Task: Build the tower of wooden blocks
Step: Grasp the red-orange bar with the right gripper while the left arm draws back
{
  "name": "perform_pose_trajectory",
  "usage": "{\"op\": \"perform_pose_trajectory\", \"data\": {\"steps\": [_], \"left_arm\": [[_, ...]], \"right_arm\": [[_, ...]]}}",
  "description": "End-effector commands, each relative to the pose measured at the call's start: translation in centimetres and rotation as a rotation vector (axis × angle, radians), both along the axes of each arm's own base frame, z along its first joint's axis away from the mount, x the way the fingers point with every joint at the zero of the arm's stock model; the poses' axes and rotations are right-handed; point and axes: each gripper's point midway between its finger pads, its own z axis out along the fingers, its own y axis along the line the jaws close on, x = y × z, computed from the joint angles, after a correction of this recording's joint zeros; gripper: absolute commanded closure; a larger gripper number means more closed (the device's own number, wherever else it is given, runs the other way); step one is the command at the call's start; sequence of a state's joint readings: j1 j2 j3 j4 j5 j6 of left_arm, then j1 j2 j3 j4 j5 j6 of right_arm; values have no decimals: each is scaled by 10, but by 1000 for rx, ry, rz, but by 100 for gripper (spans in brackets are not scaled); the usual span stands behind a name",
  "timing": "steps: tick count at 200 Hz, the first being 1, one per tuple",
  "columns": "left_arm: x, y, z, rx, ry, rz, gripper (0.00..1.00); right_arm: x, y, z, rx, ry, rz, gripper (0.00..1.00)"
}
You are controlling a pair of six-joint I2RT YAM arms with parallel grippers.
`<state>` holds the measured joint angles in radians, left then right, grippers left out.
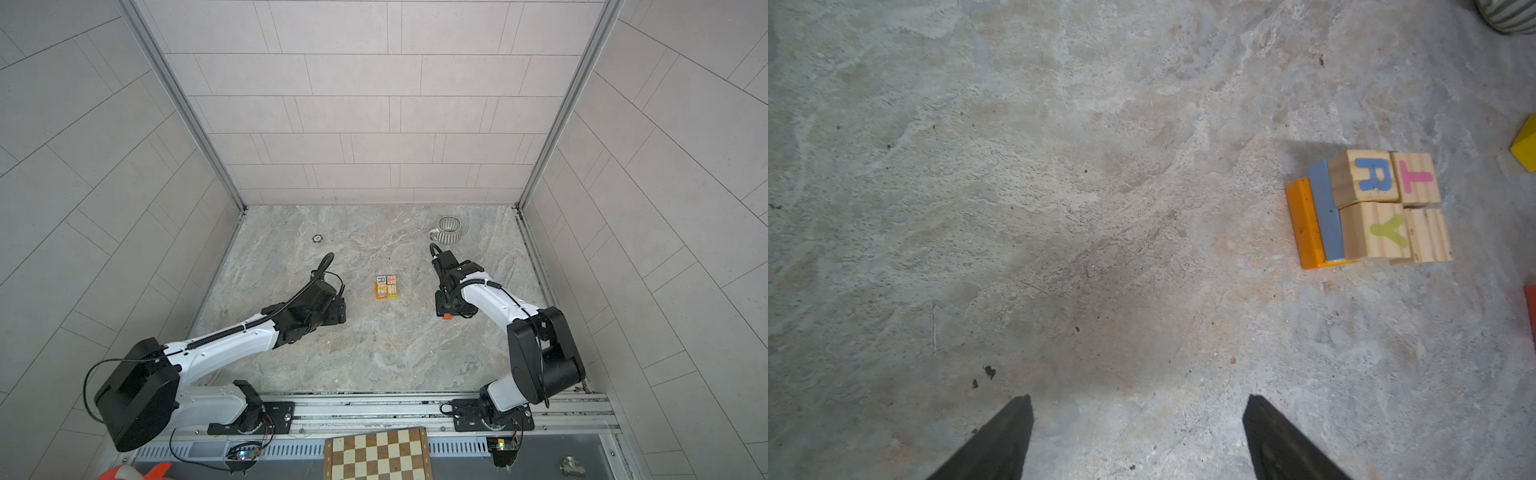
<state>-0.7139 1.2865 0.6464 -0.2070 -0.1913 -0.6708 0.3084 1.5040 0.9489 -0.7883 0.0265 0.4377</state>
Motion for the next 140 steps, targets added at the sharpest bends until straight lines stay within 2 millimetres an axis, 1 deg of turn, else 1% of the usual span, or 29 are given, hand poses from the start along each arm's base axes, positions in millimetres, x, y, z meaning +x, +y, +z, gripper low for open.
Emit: {"op": "perform_pose_trajectory", "data": {"steps": [1, 31, 72, 89, 140], "left_arm": [[2, 2, -1, 10, -19, -5, 14], [4, 2, -5, 1, -8, -4, 14], [4, 4, -9, 1, 5, 3, 14], [5, 7, -9, 3, 4, 10, 14], [7, 6, -10, -6, 13, 15, 14]], "right_arm": [[0, 1, -9, -7, 17, -3, 36], [2, 2, -19, -6, 32, -4, 42], [13, 8, -28, 6, 40, -6, 49], [15, 7, -32, 1, 49, -11, 53], [21, 7, -35, 14, 47, -23, 63]]}}
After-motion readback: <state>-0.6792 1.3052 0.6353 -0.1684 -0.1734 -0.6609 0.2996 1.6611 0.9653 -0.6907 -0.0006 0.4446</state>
